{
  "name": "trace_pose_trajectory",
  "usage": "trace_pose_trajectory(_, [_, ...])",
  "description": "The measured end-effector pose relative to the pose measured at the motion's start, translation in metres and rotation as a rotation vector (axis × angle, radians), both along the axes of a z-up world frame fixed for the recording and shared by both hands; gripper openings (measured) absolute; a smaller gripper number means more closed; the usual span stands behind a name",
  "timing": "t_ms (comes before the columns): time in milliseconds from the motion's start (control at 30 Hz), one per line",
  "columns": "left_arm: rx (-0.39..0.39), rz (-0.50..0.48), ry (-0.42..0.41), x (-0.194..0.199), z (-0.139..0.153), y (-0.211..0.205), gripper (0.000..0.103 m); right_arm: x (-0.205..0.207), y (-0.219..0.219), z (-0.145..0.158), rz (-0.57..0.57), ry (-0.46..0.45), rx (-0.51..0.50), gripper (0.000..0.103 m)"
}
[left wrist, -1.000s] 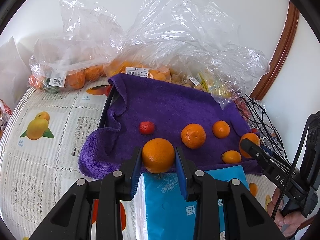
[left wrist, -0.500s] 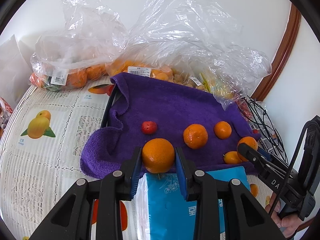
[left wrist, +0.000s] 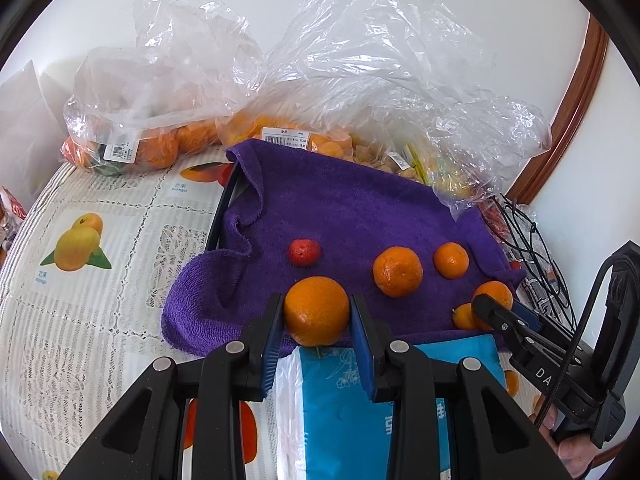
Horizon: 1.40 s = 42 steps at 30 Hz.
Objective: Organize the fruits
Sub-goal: 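Carry the orange in the left gripper over the purple towel while the right carries its orange, then open the right gripper to drop its orange on the towel while the left releases its orange, then grasp an orange beside the blue tissue pack with the right gripper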
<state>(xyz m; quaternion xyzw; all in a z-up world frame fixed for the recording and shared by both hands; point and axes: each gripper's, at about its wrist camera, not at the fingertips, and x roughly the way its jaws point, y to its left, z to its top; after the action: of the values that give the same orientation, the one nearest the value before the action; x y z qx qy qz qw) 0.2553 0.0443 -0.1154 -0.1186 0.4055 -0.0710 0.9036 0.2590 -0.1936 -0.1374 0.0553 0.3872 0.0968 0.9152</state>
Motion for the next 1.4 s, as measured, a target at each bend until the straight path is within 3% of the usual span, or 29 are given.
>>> trace_pose_trajectory(300, [0.009,-0.004,0.002,0.002,-0.002,-0.005,0.031,-0.002,0.007,-0.001,0.020,-0.016,-0.024,0.044])
trace_pose_trajectory(600, [-0.006,-0.027,-0.007,0.003,-0.001,-0.011,0.031,-0.006,-0.005,0.011,-0.006,-0.041,0.014,0.045])
trace_pose_trajectory(1067, [-0.016,0.010,0.008,0.008,-0.012,-0.011,0.031,-0.017,-0.012,0.025,-0.025,-0.085,0.013,0.050])
trace_pose_trajectory(1167, [-0.009,0.008,0.010,0.008,-0.012,-0.011,0.036,-0.017,-0.013,0.026,-0.028,-0.084,-0.018,0.052])
trace_pose_trajectory(1333, [0.040,0.043,-0.023,0.001,-0.004,-0.009,0.053,-0.024,-0.028,0.033,-0.061,-0.126,-0.034,0.052])
trace_pose_trajectory(1400, [0.048,0.043,-0.039,-0.003,0.001,-0.009,0.055,-0.029,-0.034,0.033,-0.088,-0.129,-0.051,0.052])
